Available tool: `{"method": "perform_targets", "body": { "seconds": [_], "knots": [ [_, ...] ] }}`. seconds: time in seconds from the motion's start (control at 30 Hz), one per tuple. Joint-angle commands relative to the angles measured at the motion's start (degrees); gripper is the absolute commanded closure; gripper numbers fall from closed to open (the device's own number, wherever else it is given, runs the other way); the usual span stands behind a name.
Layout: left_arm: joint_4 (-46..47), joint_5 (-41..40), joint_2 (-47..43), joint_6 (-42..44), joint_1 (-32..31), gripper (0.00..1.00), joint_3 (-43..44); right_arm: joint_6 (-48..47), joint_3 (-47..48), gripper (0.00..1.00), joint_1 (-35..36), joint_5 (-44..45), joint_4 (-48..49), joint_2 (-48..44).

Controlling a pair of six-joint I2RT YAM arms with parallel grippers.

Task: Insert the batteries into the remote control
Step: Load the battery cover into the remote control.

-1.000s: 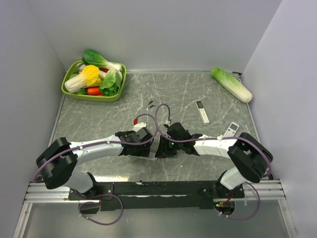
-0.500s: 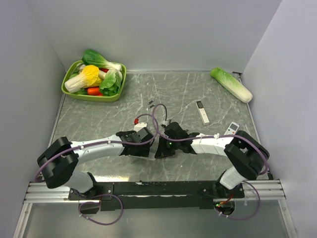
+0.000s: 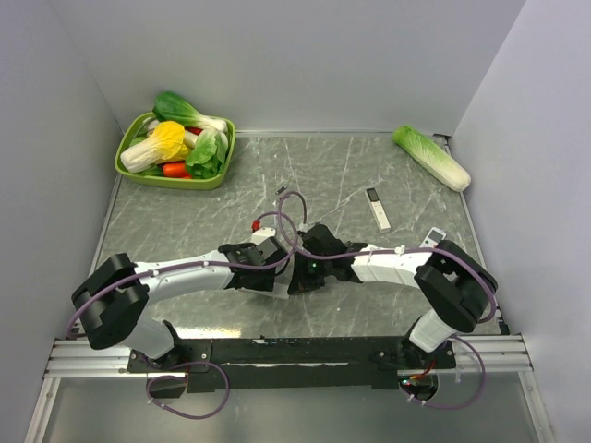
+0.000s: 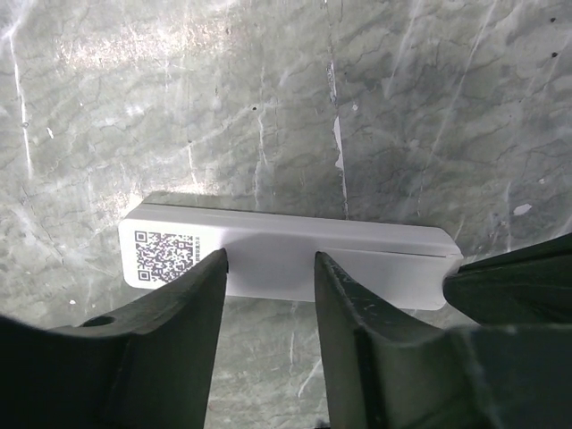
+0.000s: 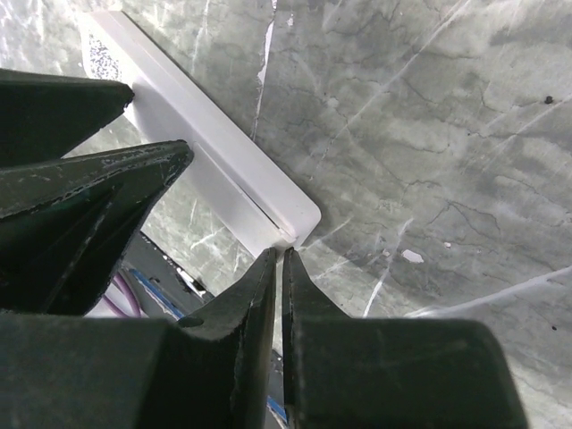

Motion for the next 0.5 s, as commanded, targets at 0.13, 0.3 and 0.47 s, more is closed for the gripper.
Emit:
{"method": "perform_targets", "body": {
  "seconds": [0.13, 0.3, 0.47],
  "knots": [
    [0.8, 3.7, 1.7, -0.3, -0.7, 0.57, -0.7, -0.9, 5.5, 0.91, 2.0, -0.4, 1.5, 3.7],
    [1.0, 2.3, -0.6, -1.1, -0.7, 0.5, -1.1, -2.0, 5.7, 0.83, 2.0, 2.3, -0.5, 2.1],
    [0.2, -2.2, -7.7, -2.4, 0.9, 0.31, -1.1, -7.5, 4.7, 0.64, 1.7, 11.7, -6.6, -7.4]
  ]
}}
